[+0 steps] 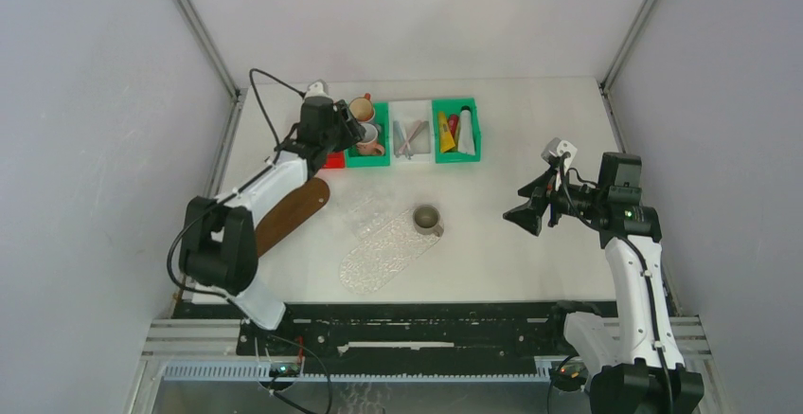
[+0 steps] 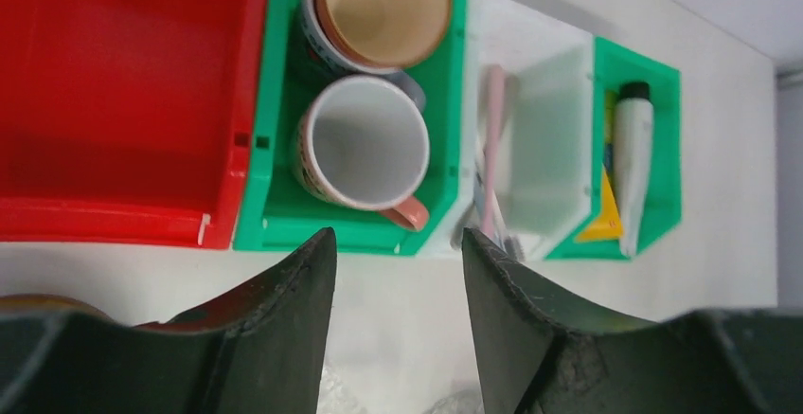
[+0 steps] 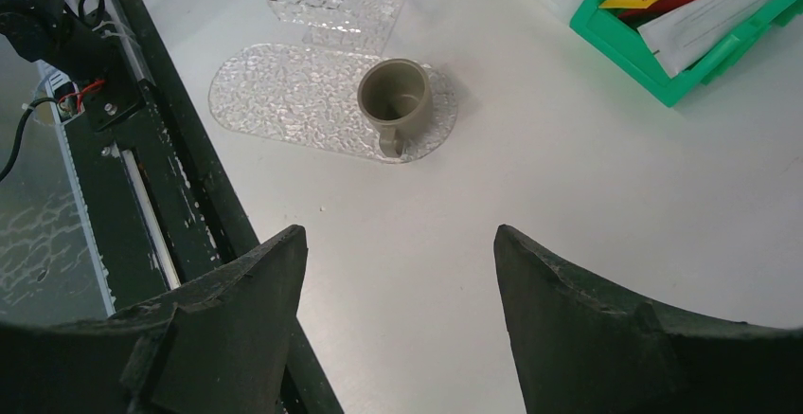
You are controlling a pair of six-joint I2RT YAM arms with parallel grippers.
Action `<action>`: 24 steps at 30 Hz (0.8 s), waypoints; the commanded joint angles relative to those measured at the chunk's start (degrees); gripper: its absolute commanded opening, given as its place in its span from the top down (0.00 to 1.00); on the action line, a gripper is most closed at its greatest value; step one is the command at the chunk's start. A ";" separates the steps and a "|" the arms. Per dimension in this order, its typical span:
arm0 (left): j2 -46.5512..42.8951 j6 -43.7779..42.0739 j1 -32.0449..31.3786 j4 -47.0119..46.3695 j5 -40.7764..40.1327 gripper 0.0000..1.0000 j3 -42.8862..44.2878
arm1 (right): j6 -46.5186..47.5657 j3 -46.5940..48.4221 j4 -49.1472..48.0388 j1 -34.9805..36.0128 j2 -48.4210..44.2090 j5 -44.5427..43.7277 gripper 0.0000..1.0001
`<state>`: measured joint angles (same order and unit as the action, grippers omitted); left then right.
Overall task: Prepare toiletry sets of a toothbrush and toothpaste on the tray
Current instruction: Pick up the cup from the storage box.
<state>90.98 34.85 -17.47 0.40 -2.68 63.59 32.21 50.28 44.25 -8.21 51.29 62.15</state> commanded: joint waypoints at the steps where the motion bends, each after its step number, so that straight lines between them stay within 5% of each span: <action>1: 6.10 5.37 0.16 14.74 -8.73 0.44 13.21 | 0.27 -0.33 -1.82 0.33 0.04 0.45 0.20; 24: 21.29 6.09 -0.72 25.73 -11.63 0.54 30.44 | 0.22 -0.36 -1.91 0.64 0.17 0.10 0.20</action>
<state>110.78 39.72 -18.00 25.12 -13.82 90.35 32.21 50.28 44.05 -7.79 51.62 61.95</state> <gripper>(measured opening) 0.474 0.804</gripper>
